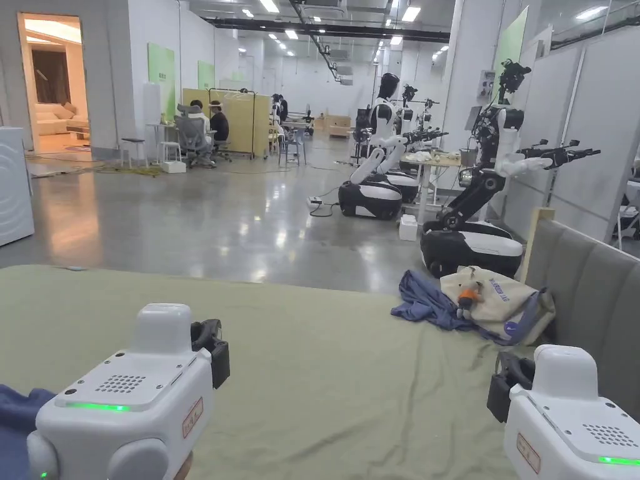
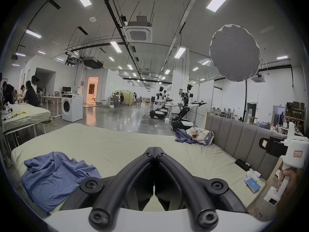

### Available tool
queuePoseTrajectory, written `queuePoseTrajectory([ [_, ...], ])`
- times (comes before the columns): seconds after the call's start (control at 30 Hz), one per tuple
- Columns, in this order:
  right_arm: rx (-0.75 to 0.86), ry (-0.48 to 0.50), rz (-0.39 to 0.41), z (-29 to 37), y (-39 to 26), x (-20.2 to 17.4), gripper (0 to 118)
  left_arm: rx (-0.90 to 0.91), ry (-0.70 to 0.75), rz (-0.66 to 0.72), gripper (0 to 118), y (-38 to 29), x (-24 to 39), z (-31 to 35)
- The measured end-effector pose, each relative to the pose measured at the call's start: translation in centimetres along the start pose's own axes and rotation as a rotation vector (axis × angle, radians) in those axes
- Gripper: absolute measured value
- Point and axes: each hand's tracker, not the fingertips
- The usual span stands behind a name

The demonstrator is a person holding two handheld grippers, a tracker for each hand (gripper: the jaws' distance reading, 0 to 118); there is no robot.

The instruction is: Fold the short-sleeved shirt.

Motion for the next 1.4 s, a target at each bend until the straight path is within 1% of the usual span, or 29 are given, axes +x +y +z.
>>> queuePoseTrajectory([
  [0.3, -0.010, 0.000, 0.005, -0.3, -0.1, 0.0, 2, -0.001, -0.005, 0.002, 0, 0.1, -0.1, -0.2],
  [0.4, -0.010, 0.000, 0.017, -0.5, -0.2, -0.6, 2, -0.005, -0.007, 0.013, 0, -0.4, -0.7, -0.4],
  [0.47, -0.010, 0.015, 0.031, -0.7, -0.3, -1.5, 2, -0.014, 0.000, 0.020, 0, -1.1, -1.5, -0.6],
  [0.53, -0.010, 0.044, 0.105, -1.3, -0.5, -3.5, 2, -0.026, 0.024, 0.040, 0, -2.2, -3.0, -0.8],
  [0.57, -0.012, 0.057, 0.099, -1.7, -0.7, -4.6, 2, 0.183, -0.021, 0.491, 0, -3.3, -3.6, -0.8],
  [0.63, -0.031, 0.121, 0.067, -2.6, -0.8, -6.5, 2, 0.168, 0.011, 0.512, 0, -4.7, -5.5, -0.9],
  [0.7, -0.038, 0.138, 0.074, -3.4, -1.2, -8.3, 2, 0.133, 0.040, 0.548, 0, -6.5, -7.8, -1.2],
  [0.73, -0.049, 0.168, 0.060, -4.0, -1.5, -9.1, 2, 0.112, 0.050, 0.575, 2, -8.0, -9.7, -1.8],
  [0.77, -0.063, 0.188, 0.054, -4.7, -1.8, -9.8, 2, 0.046, 0.126, 0.564, 55, -9.8, -12.1, -2.8],
  [0.8, -0.067, 0.186, 0.059, -5.1, -2.0, -10.2, 2, 0.009, 0.135, 0.578, 114, -11.2, -14.3, -3.7],
  [0.83, -0.075, 0.186, 0.065, -5.7, -2.4, -10.5, 2, -0.023, 0.064, 0.638, 118, -13.6, -17.5, -5.2],
  [0.87, -0.084, 0.187, 0.070, -6.3, -2.7, -10.8, 2, 0.038, 0.081, 0.711, 118, -15.3, -20.1, -5.6],
  [0.9, -0.092, 0.183, 0.075, -7.1, -3.3, -10.9, 2, -0.169, 0.172, 0.773, 118, -17.6, -22.8, -7.6],
  [0.93, -0.106, 0.176, 0.090, -7.4, -3.5, -11.4, 2, -0.241, 0.256, 0.790, 118, -19.1, -25.2, -9.4],
  [1.0, -0.150, 0.166, 0.095, -9.2, -4.5, -11.6, 2, -0.359, 0.297, 0.767, 118, -22.1, -29.5, -14.5],
  [1.03, -0.167, 0.163, 0.095, -10.0, -4.9, -11.7, 2, -0.426, 0.336, 0.753, 118, -23.6, -33.4, -18.7],
  [1.07, -0.192, 0.152, 0.098, -10.9, -5.4, -12.0, 2, -0.543, 0.327, 0.724, 118, -24.1, -34.9, -22.2],
  [1.13, -0.227, 0.132, 0.097, -12.6, -6.4, -12.4, 2, -0.612, 0.280, 0.649, 118, -25.2, -36.1, -28.8],
  [1.17, -0.244, 0.137, 0.097, -13.4, -6.8, -12.5, 2, -0.625, 0.252, 0.625, 118, -25.1, -35.4, -31.2],
  [1.2, -0.264, 0.135, 0.103, -15.1, -8.1, -11.6, 2, -0.617, 0.209, 0.593, 118, -25.5, -35.0, -33.8],
  [1.23, -0.283, 0.123, 0.118, -15.9, -8.7, -11.6, 2, -0.576, 0.203, 0.556, 118, -25.9, -34.8, -36.2],
  [1.27, -0.292, 0.120, 0.127, -16.4, -9.1, -11.8, 2, -0.606, 0.209, 0.533, 118, -26.7, -34.4, -38.8],
  [1.3, -0.308, 0.115, 0.142, -16.9, -9.4, -11.9, 2, -0.648, 0.186, 0.535, 118, -27.9, -33.6, -40.5],
  [1.33, -0.335, 0.119, 0.152, -17.8, -9.9, -11.7, 2, -0.715, 0.181, 0.555, 118, -28.9, -33.5, -43.1],
  [1.37, -0.351, 0.124, 0.155, -18.2, -10.3, -11.8, 2, -1.227, -0.006, 0.719, 118, -30.6, -32.0, -43.1],
  [1.4, -0.363, 0.120, 0.156, -18.4, -10.6, -11.9, 2, -1.193, 0.034, 0.768, 118, -31.1, -32.2, -43.9],
])
